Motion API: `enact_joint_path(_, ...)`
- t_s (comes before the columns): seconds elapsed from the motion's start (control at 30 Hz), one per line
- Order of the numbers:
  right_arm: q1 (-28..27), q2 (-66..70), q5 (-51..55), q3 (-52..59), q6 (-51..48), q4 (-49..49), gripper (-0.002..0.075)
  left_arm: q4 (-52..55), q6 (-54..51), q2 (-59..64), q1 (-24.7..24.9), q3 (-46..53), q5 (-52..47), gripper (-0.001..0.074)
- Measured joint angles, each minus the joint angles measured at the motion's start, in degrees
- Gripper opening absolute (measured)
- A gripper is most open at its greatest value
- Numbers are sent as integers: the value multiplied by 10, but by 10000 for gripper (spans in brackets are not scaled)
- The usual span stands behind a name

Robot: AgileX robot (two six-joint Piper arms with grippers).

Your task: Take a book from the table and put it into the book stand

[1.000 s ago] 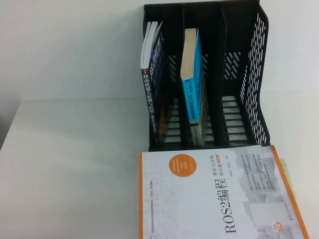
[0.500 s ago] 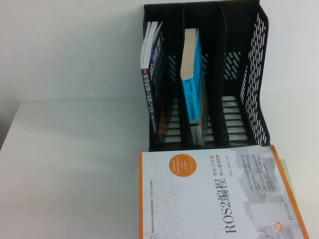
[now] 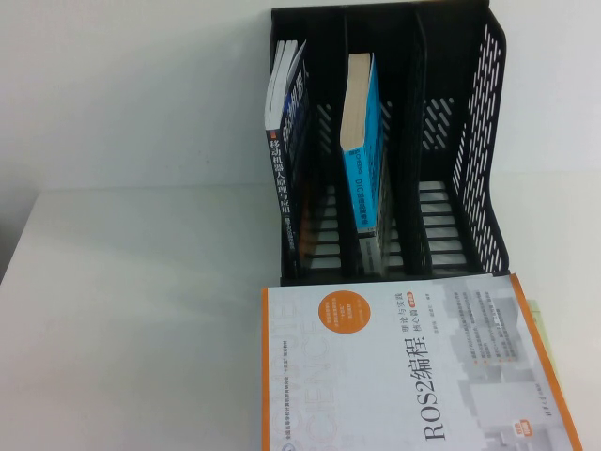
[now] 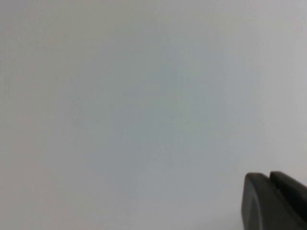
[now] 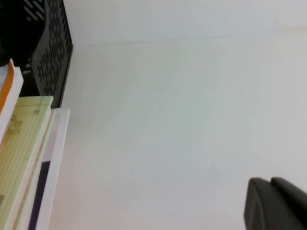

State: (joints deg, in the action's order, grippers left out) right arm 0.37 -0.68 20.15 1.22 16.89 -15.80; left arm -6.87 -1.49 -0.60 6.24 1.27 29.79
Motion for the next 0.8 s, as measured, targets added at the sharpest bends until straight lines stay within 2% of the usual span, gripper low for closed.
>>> enact_joint_path(0.17, 0, 0, -28, 3, -2, -2, -2, -1, 8, 0, 0, 0, 1, -2)
enact_joint_path(0.3, 0, 0, -106, 4, -2, -4, -2, -8, 35, 0, 0, 0, -11, -2)
enact_joint_path(0.53, 0, 0, -250, 4, -4, -9, -2, -4, 20, 0, 0, -72, -155, -2)
enact_joint_path(0.8, 0, 0, -290, 4, -4, -11, -2, 4, 15, -1, 0, -86, -131, -2)
